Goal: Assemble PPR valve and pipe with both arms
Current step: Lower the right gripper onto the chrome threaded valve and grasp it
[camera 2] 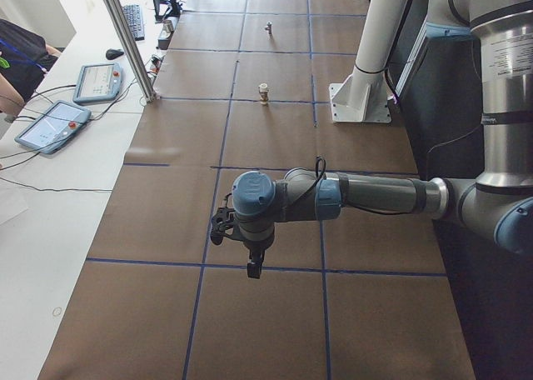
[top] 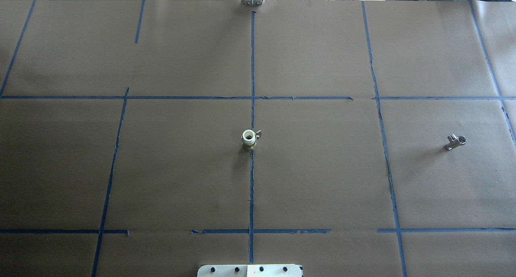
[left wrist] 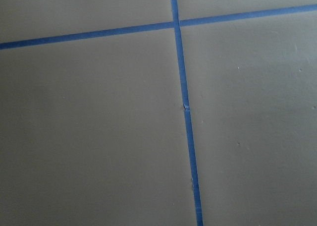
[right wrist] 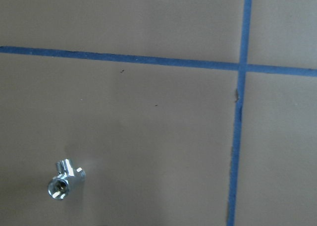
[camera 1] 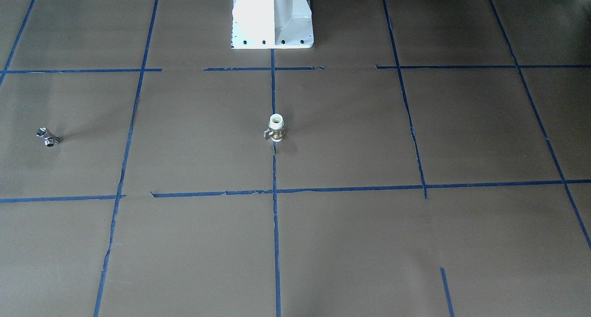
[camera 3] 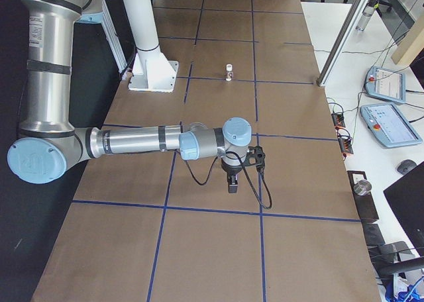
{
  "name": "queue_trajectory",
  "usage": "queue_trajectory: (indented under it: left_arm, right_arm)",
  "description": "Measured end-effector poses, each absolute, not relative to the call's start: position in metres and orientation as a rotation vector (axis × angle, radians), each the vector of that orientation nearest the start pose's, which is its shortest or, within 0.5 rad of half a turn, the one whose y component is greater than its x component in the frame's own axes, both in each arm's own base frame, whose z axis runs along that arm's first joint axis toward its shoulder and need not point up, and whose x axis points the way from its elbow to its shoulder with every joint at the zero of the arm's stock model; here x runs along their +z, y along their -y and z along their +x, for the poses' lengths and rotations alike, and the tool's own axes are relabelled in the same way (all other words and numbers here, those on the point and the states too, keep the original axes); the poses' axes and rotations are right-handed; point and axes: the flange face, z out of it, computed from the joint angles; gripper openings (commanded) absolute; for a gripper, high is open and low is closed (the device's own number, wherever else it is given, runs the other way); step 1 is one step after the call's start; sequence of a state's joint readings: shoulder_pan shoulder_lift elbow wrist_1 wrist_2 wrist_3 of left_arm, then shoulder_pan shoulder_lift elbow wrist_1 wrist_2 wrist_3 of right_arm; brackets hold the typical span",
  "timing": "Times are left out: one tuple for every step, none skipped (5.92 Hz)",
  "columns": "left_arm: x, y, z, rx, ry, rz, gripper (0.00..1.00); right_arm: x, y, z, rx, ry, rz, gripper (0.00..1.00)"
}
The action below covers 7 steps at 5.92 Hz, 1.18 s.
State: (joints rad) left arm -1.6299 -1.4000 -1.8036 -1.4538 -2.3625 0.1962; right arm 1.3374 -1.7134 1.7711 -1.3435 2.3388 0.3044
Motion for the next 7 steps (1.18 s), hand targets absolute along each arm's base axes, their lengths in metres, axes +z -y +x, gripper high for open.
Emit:
queue_trajectory:
  left_arm:
    - [0.632,0.411,-0.087,0.106,-0.791,0.054,1.00]
    - [0.631,0.411,-0.087,0.106,-0.791,0.056,1.00]
    - [0.631,0.411,-0.087,0.106,-0.791,0.057,1.00]
    - [0.630,0.411,-0.087,0.106,-0.791,0.058,1.00]
    - [0.631,0.411,-0.087,0.106,-0.791,0.058,1.00]
    - [0.631,0.411,-0.087,0.106,-0.791,0.059,1.00]
    - [0.632,0.411,-0.087,0.105,-0.791,0.058,1.00]
  right_arm:
    - [0.600,0.440,-0.076,-0.012,0.814,0.074,1.00]
    - [0.595,0.434,-0.110,-0.004,0.814,0.083,1.00]
    - [0.591,0.429,-0.140,-0.023,0.809,0.090,1.00]
    - [0.588,0.424,-0.162,-0.055,0.803,0.102,1.00]
    - [0.586,0.421,-0.179,-0.084,0.790,0.118,0.99]
    - [0.585,0.421,-0.194,-0.109,0.774,0.130,0.98]
    - [0.586,0.425,-0.205,-0.123,0.769,0.135,0.96]
